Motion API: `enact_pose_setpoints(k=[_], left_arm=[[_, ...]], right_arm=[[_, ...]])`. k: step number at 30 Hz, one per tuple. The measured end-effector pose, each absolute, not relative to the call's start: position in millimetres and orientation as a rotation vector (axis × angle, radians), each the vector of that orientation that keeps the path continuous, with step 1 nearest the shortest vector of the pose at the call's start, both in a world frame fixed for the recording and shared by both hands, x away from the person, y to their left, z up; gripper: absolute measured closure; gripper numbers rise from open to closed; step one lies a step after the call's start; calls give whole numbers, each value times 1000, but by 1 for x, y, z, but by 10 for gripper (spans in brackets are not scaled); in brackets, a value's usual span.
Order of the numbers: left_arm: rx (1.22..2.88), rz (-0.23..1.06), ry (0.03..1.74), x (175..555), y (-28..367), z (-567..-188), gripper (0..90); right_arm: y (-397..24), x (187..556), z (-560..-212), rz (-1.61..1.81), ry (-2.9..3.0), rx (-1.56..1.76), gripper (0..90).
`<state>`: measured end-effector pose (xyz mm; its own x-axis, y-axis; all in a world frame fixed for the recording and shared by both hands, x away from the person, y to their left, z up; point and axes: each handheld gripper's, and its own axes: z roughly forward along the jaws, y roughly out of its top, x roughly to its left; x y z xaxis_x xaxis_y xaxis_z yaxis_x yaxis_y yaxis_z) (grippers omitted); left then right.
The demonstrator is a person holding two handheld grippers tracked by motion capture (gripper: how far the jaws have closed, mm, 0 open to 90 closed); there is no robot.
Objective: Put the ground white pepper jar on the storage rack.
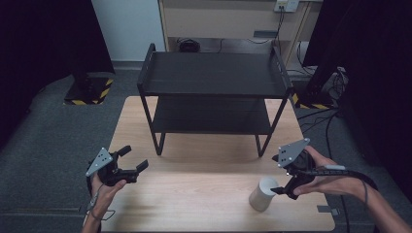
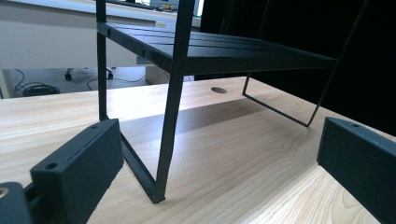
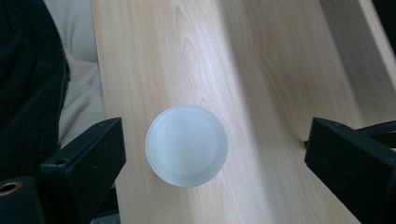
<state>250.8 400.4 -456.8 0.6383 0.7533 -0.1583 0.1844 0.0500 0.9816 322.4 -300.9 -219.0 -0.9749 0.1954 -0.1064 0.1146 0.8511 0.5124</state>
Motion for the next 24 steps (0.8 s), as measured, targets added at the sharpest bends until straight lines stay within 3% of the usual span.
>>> enact_pose_setpoints(k=[24], left_arm=[[1511, 513, 830, 251, 398, -456, 0]], right_arm=[[-346, 306, -314, 1101, 2768, 384, 86]])
